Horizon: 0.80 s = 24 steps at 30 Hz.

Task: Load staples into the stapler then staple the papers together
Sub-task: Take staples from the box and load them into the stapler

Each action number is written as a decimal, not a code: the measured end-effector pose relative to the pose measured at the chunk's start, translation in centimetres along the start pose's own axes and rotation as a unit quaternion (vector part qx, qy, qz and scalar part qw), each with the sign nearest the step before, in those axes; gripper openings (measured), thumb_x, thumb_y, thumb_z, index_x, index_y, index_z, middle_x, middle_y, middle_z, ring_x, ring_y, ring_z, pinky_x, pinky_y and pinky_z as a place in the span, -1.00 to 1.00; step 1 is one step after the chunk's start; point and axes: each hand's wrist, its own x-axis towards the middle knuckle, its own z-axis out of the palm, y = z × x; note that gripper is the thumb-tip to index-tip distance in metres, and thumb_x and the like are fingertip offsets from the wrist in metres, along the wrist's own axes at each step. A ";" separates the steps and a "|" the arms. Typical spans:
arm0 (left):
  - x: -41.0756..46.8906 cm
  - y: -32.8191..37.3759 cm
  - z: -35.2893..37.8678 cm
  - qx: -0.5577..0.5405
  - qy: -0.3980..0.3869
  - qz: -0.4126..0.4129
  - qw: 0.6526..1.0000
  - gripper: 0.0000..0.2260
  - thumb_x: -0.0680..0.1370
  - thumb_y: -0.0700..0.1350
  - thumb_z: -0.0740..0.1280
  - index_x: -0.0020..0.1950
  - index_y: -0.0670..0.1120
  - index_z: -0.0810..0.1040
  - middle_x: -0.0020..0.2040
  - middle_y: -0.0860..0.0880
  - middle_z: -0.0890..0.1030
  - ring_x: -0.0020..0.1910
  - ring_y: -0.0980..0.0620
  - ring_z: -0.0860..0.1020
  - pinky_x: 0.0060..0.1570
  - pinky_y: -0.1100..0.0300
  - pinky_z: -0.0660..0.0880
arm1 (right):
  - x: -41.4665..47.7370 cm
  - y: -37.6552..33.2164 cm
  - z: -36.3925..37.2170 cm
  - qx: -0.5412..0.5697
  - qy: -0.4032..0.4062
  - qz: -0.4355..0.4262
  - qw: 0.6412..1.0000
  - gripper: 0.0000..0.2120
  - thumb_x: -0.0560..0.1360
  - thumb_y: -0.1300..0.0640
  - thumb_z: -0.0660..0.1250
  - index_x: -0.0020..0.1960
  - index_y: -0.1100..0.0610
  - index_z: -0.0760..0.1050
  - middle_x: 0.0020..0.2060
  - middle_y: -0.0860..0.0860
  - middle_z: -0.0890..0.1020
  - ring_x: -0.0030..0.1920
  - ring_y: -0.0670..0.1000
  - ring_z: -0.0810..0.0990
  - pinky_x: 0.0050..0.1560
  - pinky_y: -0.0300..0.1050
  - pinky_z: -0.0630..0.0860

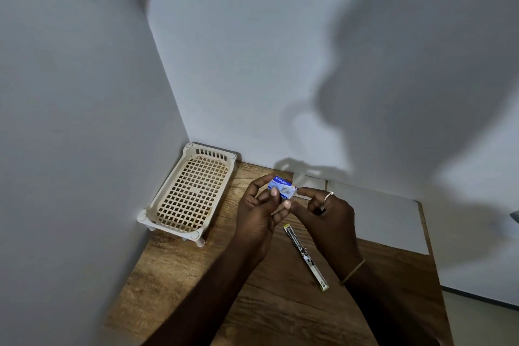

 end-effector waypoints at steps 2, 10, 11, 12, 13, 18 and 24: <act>0.2 0.4 -0.6 0.012 0.004 0.011 1.000 -0.72 0.57 -0.24 0.36 0.27 -0.10 0.55 0.08 -0.19 0.71 0.00 -0.02 0.69 0.01 0.07 0.65 | 0.2 -0.4 1.2 -0.001 0.008 -0.013 1.000 -0.73 0.34 -0.01 0.62 0.02 -0.10 0.71 -0.46 -0.05 0.48 -0.47 -0.15 0.42 -0.37 -0.37 0.36; 1.8 3.7 -5.2 0.113 0.053 0.091 0.988 -0.81 0.60 -0.32 0.37 0.20 -0.17 0.57 0.01 -0.22 0.73 0.00 -0.08 0.71 0.01 0.09 0.64 | 2.5 -0.2 7.4 0.034 -0.024 -0.017 0.999 -0.67 0.34 0.07 0.61 -0.18 -0.32 0.56 -0.44 -0.13 0.46 -0.46 -0.15 0.41 -0.34 -0.38 0.36; 2.1 4.2 -6.1 0.136 0.065 0.099 0.984 -0.81 0.60 -0.31 0.37 0.19 -0.17 0.58 0.00 -0.20 0.73 -0.01 -0.06 0.71 0.00 0.11 0.64 | 2.8 -0.1 8.5 0.027 -0.031 -0.017 0.999 -0.67 0.33 0.07 0.61 -0.15 -0.30 0.56 -0.43 -0.15 0.49 -0.46 -0.17 0.44 -0.34 -0.42 0.35; 2.5 4.6 -7.1 0.166 0.078 0.108 0.977 -0.82 0.60 -0.29 0.39 0.19 -0.18 0.60 0.00 -0.18 0.73 0.00 -0.06 0.71 -0.01 0.12 0.64 | 3.0 0.0 9.8 0.021 -0.042 -0.018 0.999 -0.69 0.32 0.05 0.61 -0.10 -0.27 0.59 -0.40 -0.16 0.51 -0.44 -0.18 0.47 -0.34 -0.43 0.35; 2.9 5.0 -8.1 0.208 0.094 0.121 0.966 -0.82 0.59 -0.28 0.40 0.19 -0.18 0.62 0.01 -0.16 0.73 0.01 -0.05 0.71 -0.02 0.11 0.64 | 3.3 0.0 11.1 0.012 -0.052 -0.014 0.998 -0.70 0.32 0.04 0.61 -0.05 -0.23 0.61 -0.39 -0.18 0.53 -0.42 -0.19 0.49 -0.34 -0.43 0.36; 5.2 6.8 -13.5 0.497 0.208 0.136 0.832 -0.82 0.58 -0.18 0.39 0.11 0.04 0.71 0.05 0.08 0.72 0.00 0.16 0.65 0.08 0.12 0.58 | 3.6 0.7 17.6 -0.050 -0.105 0.008 0.993 -0.75 0.33 0.01 0.56 -0.01 0.02 0.70 -0.36 -0.04 0.67 -0.35 -0.18 0.57 -0.27 -0.25 0.42; 6.6 8.8 -17.6 0.627 0.226 0.066 0.743 -0.76 0.58 -0.20 0.34 0.20 -0.06 0.69 0.16 -0.06 0.71 0.10 0.01 0.64 -0.02 0.36 0.39 | 3.4 0.5 22.5 -0.113 -0.197 0.011 0.974 -0.68 0.45 -0.13 0.46 0.07 0.06 0.70 -0.06 0.03 0.74 -0.05 0.04 0.70 -0.06 -0.04 0.62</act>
